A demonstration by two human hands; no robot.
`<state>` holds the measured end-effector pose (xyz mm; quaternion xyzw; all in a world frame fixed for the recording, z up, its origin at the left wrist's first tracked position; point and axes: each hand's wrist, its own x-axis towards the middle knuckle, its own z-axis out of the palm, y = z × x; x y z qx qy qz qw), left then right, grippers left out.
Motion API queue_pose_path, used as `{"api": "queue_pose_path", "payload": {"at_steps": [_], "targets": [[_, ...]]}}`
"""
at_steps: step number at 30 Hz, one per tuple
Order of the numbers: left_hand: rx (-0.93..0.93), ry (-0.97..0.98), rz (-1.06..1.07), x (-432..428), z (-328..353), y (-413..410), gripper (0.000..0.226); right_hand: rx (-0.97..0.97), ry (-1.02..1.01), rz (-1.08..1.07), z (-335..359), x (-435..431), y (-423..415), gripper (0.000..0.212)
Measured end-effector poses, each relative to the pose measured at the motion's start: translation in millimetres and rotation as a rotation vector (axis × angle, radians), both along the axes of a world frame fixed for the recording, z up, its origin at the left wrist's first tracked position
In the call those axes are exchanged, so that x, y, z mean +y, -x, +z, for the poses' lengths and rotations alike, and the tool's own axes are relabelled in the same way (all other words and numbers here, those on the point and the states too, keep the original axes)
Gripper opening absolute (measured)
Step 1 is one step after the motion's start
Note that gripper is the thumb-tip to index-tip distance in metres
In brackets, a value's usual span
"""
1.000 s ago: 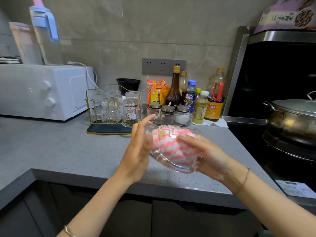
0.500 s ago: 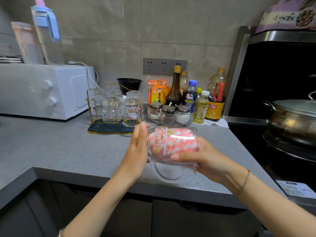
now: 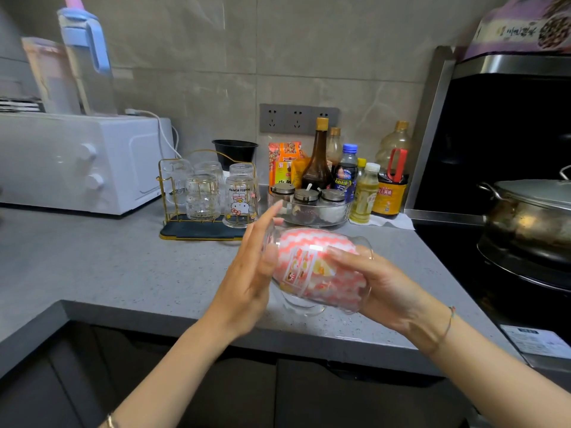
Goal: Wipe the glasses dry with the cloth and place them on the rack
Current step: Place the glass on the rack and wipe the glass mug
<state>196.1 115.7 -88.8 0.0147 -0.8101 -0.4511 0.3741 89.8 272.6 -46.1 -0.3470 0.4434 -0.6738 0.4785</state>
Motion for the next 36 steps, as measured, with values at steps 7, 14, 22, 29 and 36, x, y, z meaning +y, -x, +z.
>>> {"api": "queue_pose_path", "payload": {"at_steps": [7,14,22,29,36], "targets": [[-0.283,-0.266,0.029,3.4,-0.5,2.1,0.079,0.241,-0.049,-0.205,1.4,-4.3,4.8,0.036],[-0.227,-0.463,0.143,5.2,-1.6,15.2,0.077,0.511,-0.077,-0.302,1.7,-4.7,-1.4,0.029],[-0.050,-0.149,0.086,2.7,-10.4,9.0,0.066,0.212,-0.056,-0.014,3.2,-1.6,5.8,0.054],[0.051,-0.032,0.032,0.1,-7.8,5.4,0.068,0.032,0.023,0.144,1.2,7.0,7.2,0.069],[0.170,0.021,0.025,2.9,-9.1,4.9,0.053,-0.017,-0.087,0.320,8.0,10.0,6.9,0.073]]}}
